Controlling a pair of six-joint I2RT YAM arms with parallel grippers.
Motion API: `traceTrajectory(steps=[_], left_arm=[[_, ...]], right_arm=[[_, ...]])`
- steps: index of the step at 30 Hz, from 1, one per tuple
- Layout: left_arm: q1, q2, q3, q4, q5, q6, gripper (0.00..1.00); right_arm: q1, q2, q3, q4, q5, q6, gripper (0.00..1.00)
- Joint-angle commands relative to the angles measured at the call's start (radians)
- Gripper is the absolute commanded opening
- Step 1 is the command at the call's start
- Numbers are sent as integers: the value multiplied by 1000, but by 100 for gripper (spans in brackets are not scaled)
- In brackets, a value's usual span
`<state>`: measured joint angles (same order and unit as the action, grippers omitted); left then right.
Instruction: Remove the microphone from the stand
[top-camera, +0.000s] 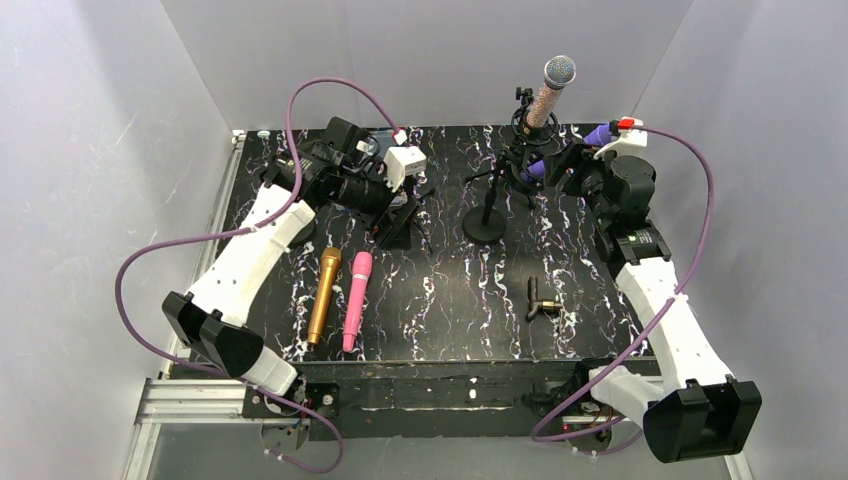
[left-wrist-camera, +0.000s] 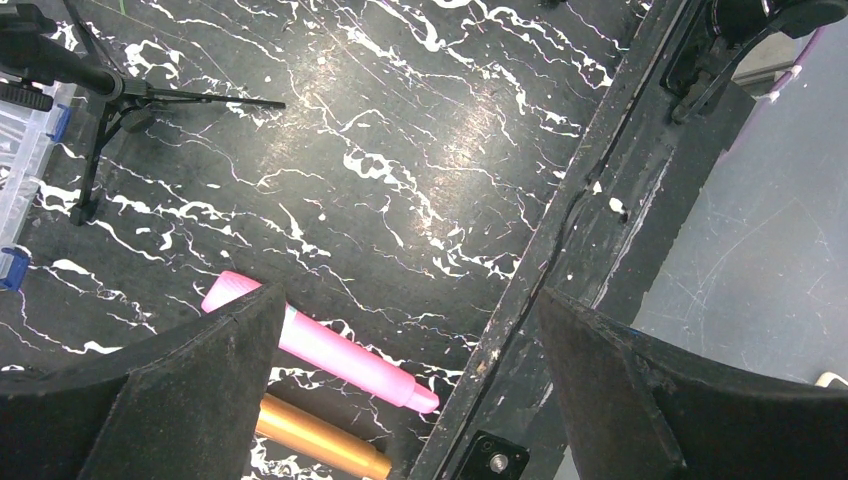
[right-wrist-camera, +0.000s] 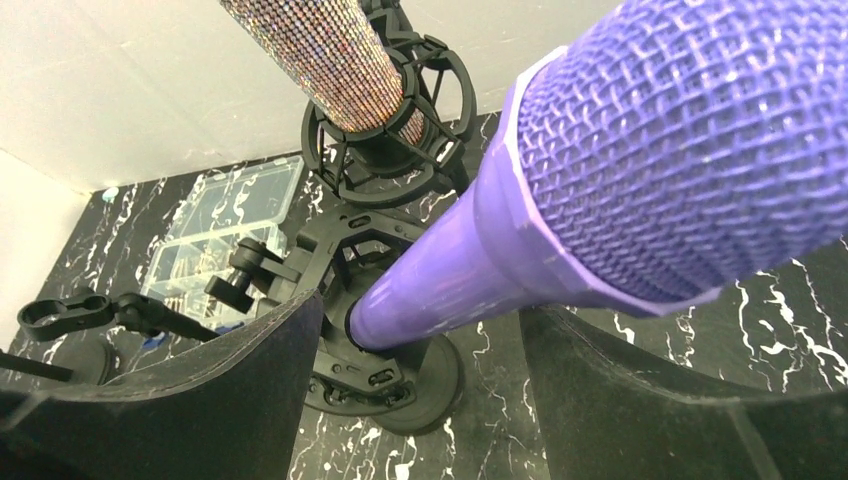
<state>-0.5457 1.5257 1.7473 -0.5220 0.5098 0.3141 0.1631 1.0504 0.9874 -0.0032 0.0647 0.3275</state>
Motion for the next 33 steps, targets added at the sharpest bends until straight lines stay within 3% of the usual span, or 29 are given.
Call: traceTrajectory(steps=[1, 23, 33], left_arm=[[-5, -32, -9, -67, 41, 9, 98], [-10, -52, -47, -92, 68, 14, 98], [-11, -56, -61, -92, 77, 19, 98]], right_arm=[[-5, 17, 30, 105, 10, 29, 80], [-19, 99, 5, 251, -7, 48, 74], [-24, 114, -11, 290, -39, 31, 61]])
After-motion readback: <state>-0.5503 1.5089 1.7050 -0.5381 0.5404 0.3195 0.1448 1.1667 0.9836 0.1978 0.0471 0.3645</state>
